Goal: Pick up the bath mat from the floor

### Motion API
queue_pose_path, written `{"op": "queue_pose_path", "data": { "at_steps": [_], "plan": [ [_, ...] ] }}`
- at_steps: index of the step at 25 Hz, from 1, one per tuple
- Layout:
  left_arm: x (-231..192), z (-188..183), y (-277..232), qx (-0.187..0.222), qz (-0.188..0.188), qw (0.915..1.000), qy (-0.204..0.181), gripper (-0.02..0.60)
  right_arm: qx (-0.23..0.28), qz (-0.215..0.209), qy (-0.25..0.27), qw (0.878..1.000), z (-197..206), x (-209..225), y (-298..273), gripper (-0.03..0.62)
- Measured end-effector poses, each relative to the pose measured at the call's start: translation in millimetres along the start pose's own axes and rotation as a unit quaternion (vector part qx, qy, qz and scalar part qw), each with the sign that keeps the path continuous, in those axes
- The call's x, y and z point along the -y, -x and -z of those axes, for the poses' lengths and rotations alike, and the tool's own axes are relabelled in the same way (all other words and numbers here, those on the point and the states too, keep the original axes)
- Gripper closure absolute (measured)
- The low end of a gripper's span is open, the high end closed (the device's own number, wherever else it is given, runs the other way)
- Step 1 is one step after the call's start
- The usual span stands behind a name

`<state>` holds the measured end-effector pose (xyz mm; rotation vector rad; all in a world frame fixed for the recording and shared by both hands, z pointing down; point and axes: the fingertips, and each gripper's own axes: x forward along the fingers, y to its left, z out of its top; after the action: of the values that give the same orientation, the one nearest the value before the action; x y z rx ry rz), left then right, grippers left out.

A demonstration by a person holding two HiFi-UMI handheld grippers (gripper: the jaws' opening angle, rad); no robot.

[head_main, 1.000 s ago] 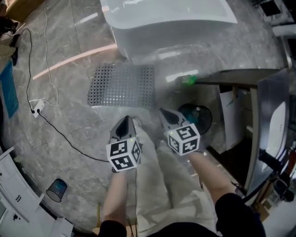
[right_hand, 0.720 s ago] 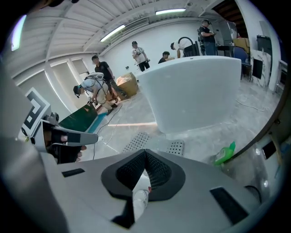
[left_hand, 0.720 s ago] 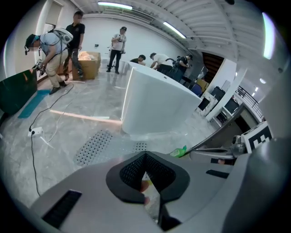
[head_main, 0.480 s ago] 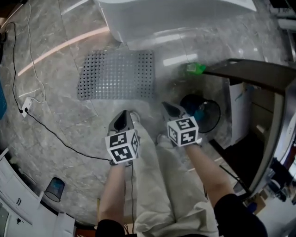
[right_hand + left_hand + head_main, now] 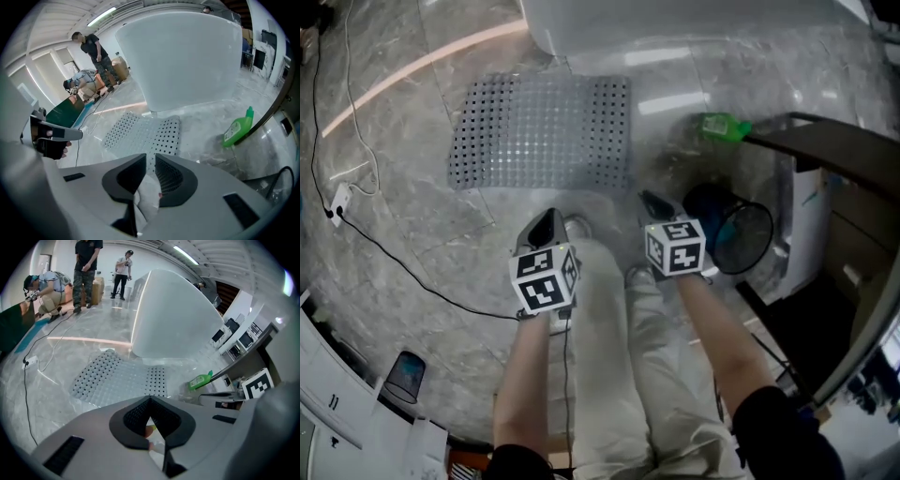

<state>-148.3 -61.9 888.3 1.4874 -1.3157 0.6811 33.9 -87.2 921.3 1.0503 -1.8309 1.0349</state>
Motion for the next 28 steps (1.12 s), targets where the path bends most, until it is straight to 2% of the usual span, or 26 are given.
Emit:
{"op": "queue_pose_path", "data": {
  "at_steps": [2, 9, 21, 28],
  "plan": [
    [-8.9, 5.9, -13.5, -0.001, 0.002, 1.0000, 0.001, 0.588, -0.008, -0.014, -0.008, 1.000, 10.0, 1.3, -19.3, 0.462],
    [-35.4, 22.5, -54.4, -0.004, -0.001, 1.0000, 0.005, 0.588, -0.025, 0.002, -0.026, 0.999, 43.4, 28.0, -76.8, 0.397],
    [-59.8, 54.7, -126.1, -0.005, -0.005, 1.0000, 0.001, 0.588, -0.067, 0.002, -0.013, 0.998, 100.7, 56.6, -166.6, 0.353],
    [-64.6, 70.4, -159.9, -0.010, -0.001, 0.9999, 0.006, 0.588, -0.078, -0.006, -0.013, 0.997, 115.7, 69.8, -198.9, 0.333]
  ]
}}
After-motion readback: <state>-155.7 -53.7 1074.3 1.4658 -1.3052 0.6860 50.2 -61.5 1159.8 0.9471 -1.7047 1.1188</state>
